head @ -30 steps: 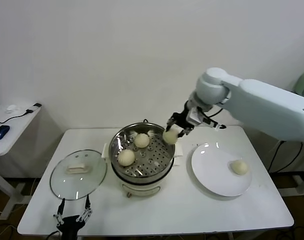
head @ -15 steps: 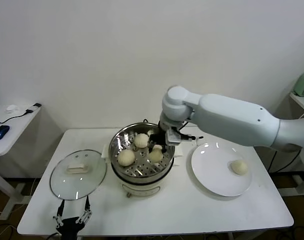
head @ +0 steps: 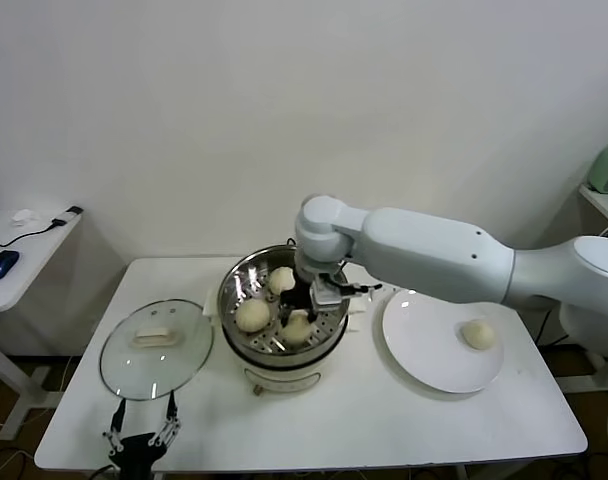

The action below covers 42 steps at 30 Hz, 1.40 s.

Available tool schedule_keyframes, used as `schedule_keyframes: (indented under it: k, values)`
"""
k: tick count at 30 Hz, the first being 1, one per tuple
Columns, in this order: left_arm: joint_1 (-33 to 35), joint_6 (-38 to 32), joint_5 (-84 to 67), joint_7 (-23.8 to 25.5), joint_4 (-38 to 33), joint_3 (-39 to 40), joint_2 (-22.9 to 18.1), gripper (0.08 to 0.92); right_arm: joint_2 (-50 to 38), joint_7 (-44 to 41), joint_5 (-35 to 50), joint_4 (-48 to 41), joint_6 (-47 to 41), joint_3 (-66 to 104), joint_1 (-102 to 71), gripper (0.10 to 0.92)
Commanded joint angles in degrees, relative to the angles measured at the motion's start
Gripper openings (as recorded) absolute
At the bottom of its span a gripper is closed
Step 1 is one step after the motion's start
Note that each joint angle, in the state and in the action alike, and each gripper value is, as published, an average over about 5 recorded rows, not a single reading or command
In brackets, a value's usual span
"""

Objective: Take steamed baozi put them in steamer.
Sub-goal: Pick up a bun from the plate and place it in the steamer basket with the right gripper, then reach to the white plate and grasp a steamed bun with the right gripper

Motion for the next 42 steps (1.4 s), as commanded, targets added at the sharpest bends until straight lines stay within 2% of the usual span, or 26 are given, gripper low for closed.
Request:
schedule_keyframes:
  k: [1, 8, 11, 14, 18, 22, 25, 28, 31, 37, 42]
  values:
    - [0.02, -0.09, -0.23, -0.14, 0.09, -0.47, -0.01, 0.823, 1.76, 0.89, -1.19, -1.52, 1.56, -0.07, -1.38, 0.607]
    - [-0.11, 0.17, -0.67, -0.34, 0.01, -1.05, 0.15, 0.823, 0.73, 2.17, -1.29, -2.19, 1.21, 1.45, -0.76, 0.786]
    - [-0.33, 0.36, -0.68, -0.34, 0.02, -0.9, 0.15, 0.823, -1.06, 2.06, 0.0, -1.81, 0.12, 3.61, 0.73, 0.817]
    - [-0.48, 0.54, -0.62, -0.33, -0.01, -0.65, 0.05, 0.823, -4.43, 1.3, 4.39, -2.03, -4.16, 7.04, 2.72, 0.822]
    - [-0.45, 0.61, -0.57, -0.33, -0.04, -0.52, 0.0, 0.823, -10.51, 0.64, 12.41, -4.97, -18.36, 12.47, 5.87, 0.823]
    - [-0.31, 0.5, -0.58, -0.36, -0.08, -0.56, 0.13, 0.823, -18.29, 0.23, 22.66, -12.19, -35.88, 11.76, 8.97, 0.823]
    - [-0.22, 0.37, -0.64, -0.39, 0.06, -0.59, 0.24, 0.823, -22.87, -0.28, 27.35, -19.36, -42.84, 8.48, 9.19, 0.823]
    - [-0.22, 0.37, -0.68, -0.39, 0.2, -0.54, 0.31, 0.823, -26.44, -0.58, 27.83, -25.38, -44.52, 7.19, 6.45, 0.823]
    - [-0.23, 0.46, -0.73, -0.38, 0.25, -0.51, 0.35, 0.823, -29.83, -0.57, 27.98, -27.76, -44.97, 6.37, 2.82, 0.823]
    - [-0.19, 0.6, -0.71, -0.37, 0.6, -0.42, 0.35, 0.823, -36.36, 0.02, 27.88, -23.6, -45.77, 5.25, -5.45, 0.823]
    - [-0.29, 0.73, -0.53, -0.34, 0.88, -0.06, 0.33, 0.823, -38.22, 0.89, 25.35, -22.41, -45.47, 8.83, -12.88, 0.823]
